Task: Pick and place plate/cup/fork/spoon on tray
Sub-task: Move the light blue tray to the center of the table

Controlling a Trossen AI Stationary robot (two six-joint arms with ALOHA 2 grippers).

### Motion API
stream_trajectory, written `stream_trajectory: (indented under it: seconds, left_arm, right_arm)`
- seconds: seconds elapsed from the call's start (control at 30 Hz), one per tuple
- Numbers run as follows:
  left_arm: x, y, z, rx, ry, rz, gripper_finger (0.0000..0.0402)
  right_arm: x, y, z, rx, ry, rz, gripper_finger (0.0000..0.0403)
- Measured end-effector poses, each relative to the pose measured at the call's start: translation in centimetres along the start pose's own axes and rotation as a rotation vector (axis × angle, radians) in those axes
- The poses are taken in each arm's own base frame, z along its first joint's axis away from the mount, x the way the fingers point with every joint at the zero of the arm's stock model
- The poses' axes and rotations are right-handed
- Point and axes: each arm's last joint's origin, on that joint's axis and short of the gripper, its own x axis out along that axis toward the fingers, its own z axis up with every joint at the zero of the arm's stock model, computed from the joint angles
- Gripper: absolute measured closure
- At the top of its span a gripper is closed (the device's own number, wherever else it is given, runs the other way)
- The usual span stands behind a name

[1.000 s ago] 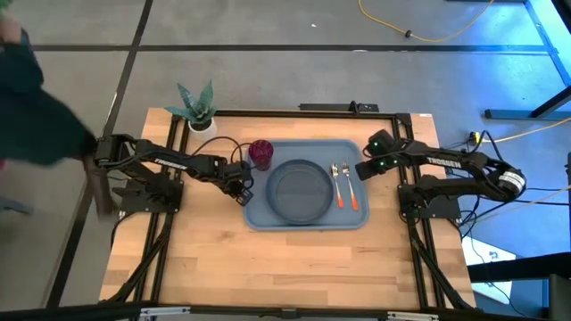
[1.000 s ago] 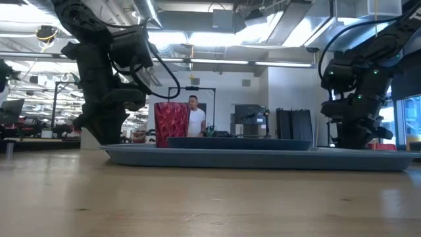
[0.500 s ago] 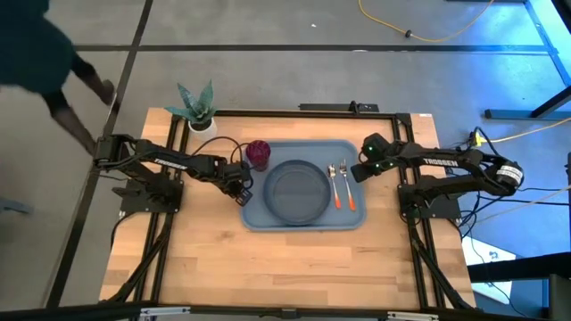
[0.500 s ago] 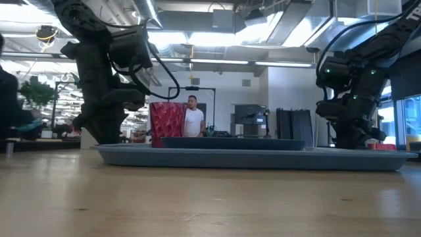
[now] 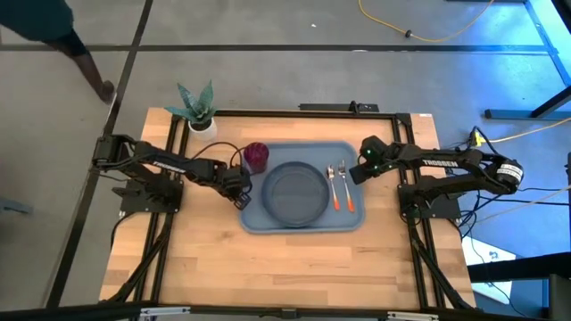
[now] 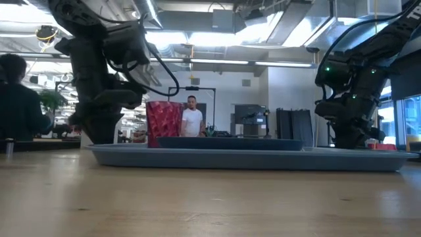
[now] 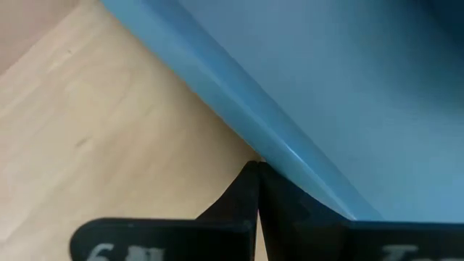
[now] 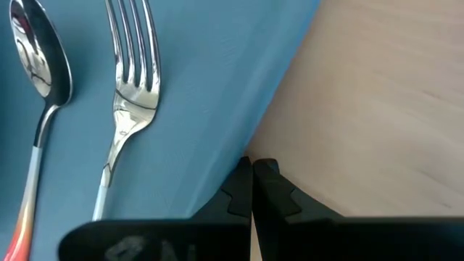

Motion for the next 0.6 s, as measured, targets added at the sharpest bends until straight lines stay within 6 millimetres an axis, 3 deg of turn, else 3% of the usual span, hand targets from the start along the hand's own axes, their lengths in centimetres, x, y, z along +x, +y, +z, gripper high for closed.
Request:
stream_trajectory:
  seconds: [0.6]
  left_arm:
    - [-0.1, -0.2, -1.0, -0.013, 0.069, 0.021, 0.0401]
  right_arm:
    - [-0.1, 2.3, -1.4, -0.016, 0.07, 0.027, 0.04]
